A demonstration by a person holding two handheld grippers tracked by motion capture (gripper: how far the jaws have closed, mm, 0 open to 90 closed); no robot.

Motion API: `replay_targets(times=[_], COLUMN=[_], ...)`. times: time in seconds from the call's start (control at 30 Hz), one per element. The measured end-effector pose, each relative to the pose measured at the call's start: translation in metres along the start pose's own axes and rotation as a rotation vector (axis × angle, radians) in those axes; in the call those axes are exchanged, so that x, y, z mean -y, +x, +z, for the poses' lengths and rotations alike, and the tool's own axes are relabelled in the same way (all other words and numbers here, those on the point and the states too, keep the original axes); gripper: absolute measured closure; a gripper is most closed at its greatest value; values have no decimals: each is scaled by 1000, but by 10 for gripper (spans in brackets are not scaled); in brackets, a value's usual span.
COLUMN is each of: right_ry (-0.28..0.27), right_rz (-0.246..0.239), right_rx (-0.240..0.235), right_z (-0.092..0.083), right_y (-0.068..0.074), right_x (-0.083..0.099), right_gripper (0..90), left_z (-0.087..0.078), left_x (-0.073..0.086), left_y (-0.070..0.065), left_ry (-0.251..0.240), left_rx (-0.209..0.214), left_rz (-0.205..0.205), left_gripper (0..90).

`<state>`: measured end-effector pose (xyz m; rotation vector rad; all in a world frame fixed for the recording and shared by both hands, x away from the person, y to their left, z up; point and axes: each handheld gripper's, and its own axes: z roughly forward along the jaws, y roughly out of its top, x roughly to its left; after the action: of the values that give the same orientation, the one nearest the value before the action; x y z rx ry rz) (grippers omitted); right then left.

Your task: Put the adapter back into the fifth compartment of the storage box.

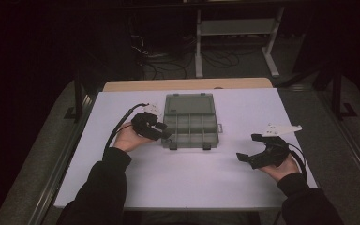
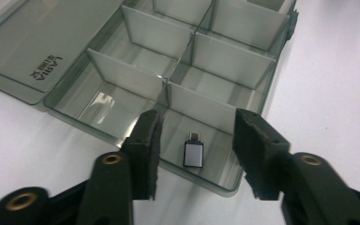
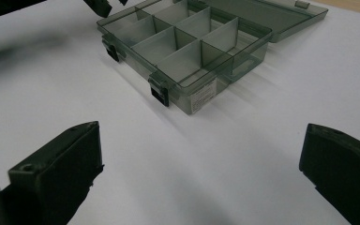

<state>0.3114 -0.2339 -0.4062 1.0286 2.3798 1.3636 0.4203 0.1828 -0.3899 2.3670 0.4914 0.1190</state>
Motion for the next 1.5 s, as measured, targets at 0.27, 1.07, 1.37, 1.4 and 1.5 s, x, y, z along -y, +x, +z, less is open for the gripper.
replay_targets(times=[0.27,1.07,1.37,1.4,1.5], right_ry=[-2,1,3,3,2], right_rz=[0,-1,0,0,2], right_rx=[2,0,0,0,1], right_z=[0,0,0,0,0], right_y=[0,0,0,0,0], right_x=[0,0,0,0,0], right_gripper=[0,0,0,0,0], left_z=[-14,-32,-41,-41,-44], left_x=[4,9,16,16,17], left_y=[-2,-17,-19,-19,-22], left_ry=[-60,-85,-110,-110,-103], left_rx=[2,35,21,21,4], left_rz=[-14,-14,-16,-16,-7], left_gripper=[326,3,0,0,0])
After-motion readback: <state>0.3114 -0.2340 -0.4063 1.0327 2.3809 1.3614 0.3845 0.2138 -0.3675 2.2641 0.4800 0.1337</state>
